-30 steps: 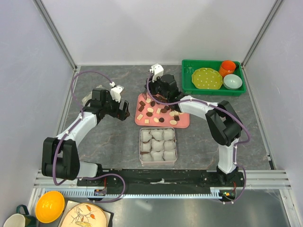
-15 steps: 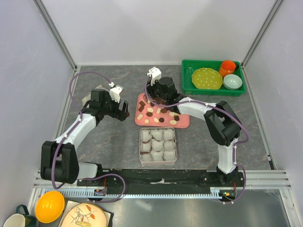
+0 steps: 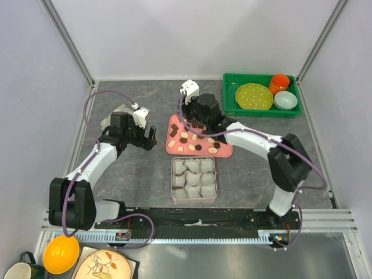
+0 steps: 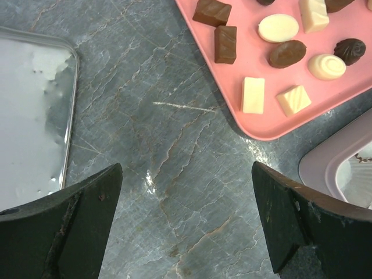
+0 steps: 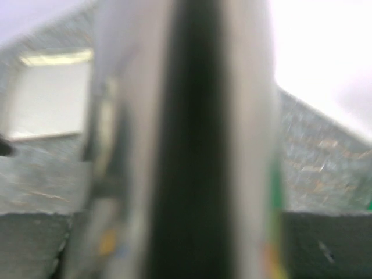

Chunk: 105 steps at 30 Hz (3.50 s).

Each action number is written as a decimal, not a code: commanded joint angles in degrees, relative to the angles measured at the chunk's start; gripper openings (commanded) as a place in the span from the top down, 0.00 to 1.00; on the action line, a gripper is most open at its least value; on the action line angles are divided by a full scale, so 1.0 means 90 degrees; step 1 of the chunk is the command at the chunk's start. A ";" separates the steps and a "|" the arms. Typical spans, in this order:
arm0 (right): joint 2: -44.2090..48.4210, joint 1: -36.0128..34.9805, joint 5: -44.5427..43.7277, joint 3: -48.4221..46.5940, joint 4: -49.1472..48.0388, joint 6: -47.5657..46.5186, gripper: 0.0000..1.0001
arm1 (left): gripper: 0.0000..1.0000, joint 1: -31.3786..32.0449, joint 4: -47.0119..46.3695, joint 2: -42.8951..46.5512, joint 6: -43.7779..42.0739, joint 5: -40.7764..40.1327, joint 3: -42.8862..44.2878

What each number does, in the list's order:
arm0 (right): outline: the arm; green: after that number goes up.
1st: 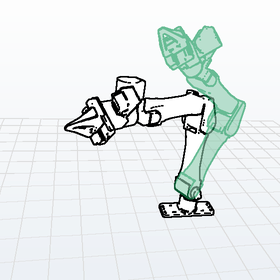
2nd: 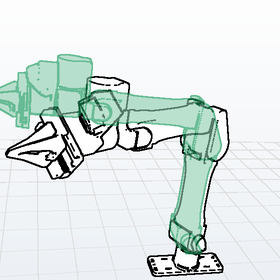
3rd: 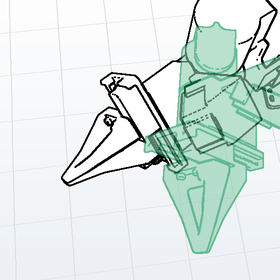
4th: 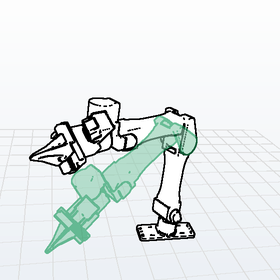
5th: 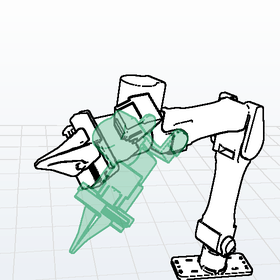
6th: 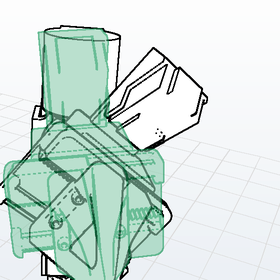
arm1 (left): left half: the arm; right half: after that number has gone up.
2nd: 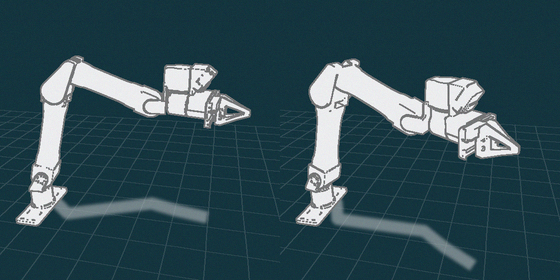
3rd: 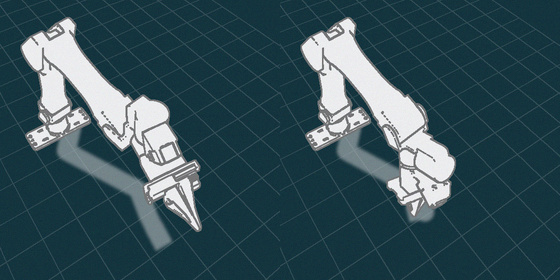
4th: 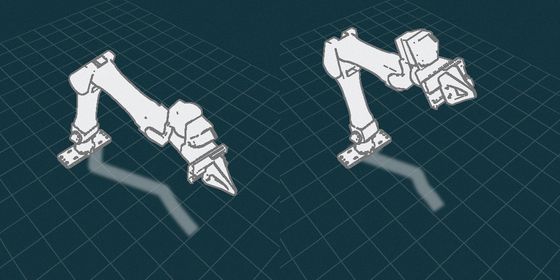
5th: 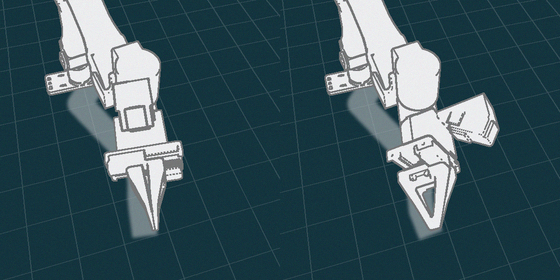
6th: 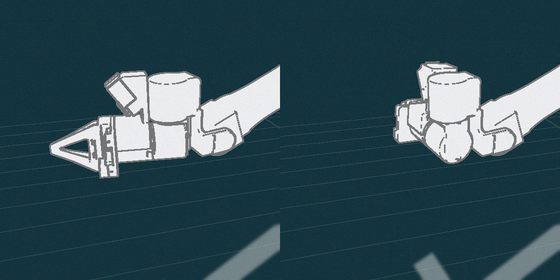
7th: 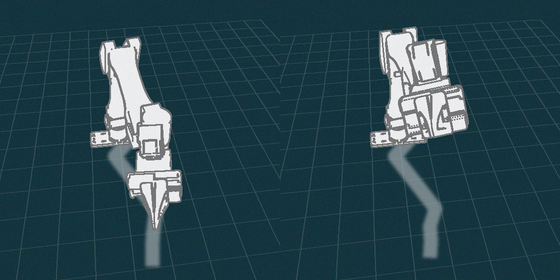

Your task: Pack the chocolate

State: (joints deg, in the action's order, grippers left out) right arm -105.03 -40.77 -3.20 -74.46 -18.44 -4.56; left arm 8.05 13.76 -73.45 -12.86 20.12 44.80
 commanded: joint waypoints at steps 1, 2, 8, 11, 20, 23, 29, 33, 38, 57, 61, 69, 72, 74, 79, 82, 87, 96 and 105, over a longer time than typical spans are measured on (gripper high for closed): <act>0.1335 -0.0254 -0.0103 0.0342 -0.0247 -0.0061 0.79 | 0.01 -0.0036 -0.0064 0.0261 -0.0045 -0.0214 -0.0123; 0.1483 -0.0274 -0.0074 0.0459 -0.0237 0.0008 0.79 | 0.01 -0.0036 -0.0074 0.0270 -0.0045 -0.0243 -0.0124; 0.2704 -0.0791 -0.0103 0.1689 -0.0217 0.0457 0.79 | 0.01 -0.0045 0.0024 0.0319 0.0023 -0.0292 -0.0153; 0.3095 -0.1172 -0.0249 0.2100 -0.0052 0.0487 0.80 | 0.01 -0.0045 0.0005 0.0329 0.0033 -0.0234 -0.0192; 0.3565 -0.2120 -0.0777 0.2735 0.0164 0.0672 0.80 | 0.01 -0.0036 -0.0035 0.0329 0.0062 -0.0175 -0.0192; 0.3487 -0.2169 -0.0777 0.2804 0.0047 0.0750 0.80 | 0.01 -0.0036 -0.0025 0.0358 0.0072 -0.0146 -0.0192; 0.3214 -0.2237 -0.0699 0.2794 -0.0051 0.0828 0.70 | 0.01 -0.0036 0.0014 0.0437 0.0013 -0.0165 -0.0192; 0.3038 -0.2237 -0.0631 0.2814 -0.0197 0.0897 0.64 | 0.01 -0.0036 0.0014 0.0446 0.0013 -0.0136 -0.0211; 0.2911 -0.2247 -0.0562 0.2746 -0.0237 0.0946 0.61 | 0.01 -0.0036 0.0024 0.0456 -0.0006 -0.0136 -0.0221; 0.2959 -0.2247 -0.0669 0.2316 -0.0168 0.0751 0.54 | 0.01 -0.0036 0.0043 0.0524 0.0013 -0.0107 -0.0261; 0.2882 -0.2237 -0.1117 0.2024 -0.0256 0.0381 0.57 | 0.01 -0.0045 0.0034 0.0534 0.0023 -0.0136 -0.0251; 0.1975 -0.1516 -0.1013 0.1135 -0.0587 0.0174 0.57 | 0.01 -0.0036 0.0073 0.0554 0.0003 -0.0175 -0.0212; 0.1467 -0.1183 -0.0817 0.0754 -0.0686 0.0135 0.57 | 0.01 -0.0036 0.0073 0.0534 -0.0006 -0.0185 -0.0202; 0.1068 -0.0950 -0.0758 0.0442 -0.0686 0.0145 0.57 | 0.01 -0.0045 0.0063 0.0534 -0.0006 -0.0204 -0.0202; 0.0324 -0.0587 -0.0455 -0.0114 -0.0706 0.0233 0.55 | 0.01 -0.0045 0.0063 0.0554 -0.0016 -0.0253 -0.0192; -0.0087 -0.0470 -0.0406 -0.0330 -0.0735 0.0243 0.53 | 0.01 -0.0045 0.0073 0.0573 -0.0016 -0.0253 -0.0212; -0.0614 -0.0343 -0.0250 -0.0643 -0.0686 0.0301 0.46 | 0.01 -0.0045 0.0092 0.0612 -0.0075 -0.0292 -0.0231; -0.1113 -0.0216 -0.0162 -0.0907 -0.0618 0.0331 0.45 | 0.01 -0.0045 0.0102 0.0710 -0.0094 -0.0331 -0.0280; -0.1181 -0.0118 -0.0172 -0.0663 -0.0598 0.0350 0.48 | 0.01 -0.0045 0.0102 0.0759 -0.0104 -0.0341 -0.0348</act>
State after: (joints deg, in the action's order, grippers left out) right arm -115.28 -42.35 -5.37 -79.92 -21.71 -1.74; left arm 7.94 14.87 -68.07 -12.88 17.91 42.30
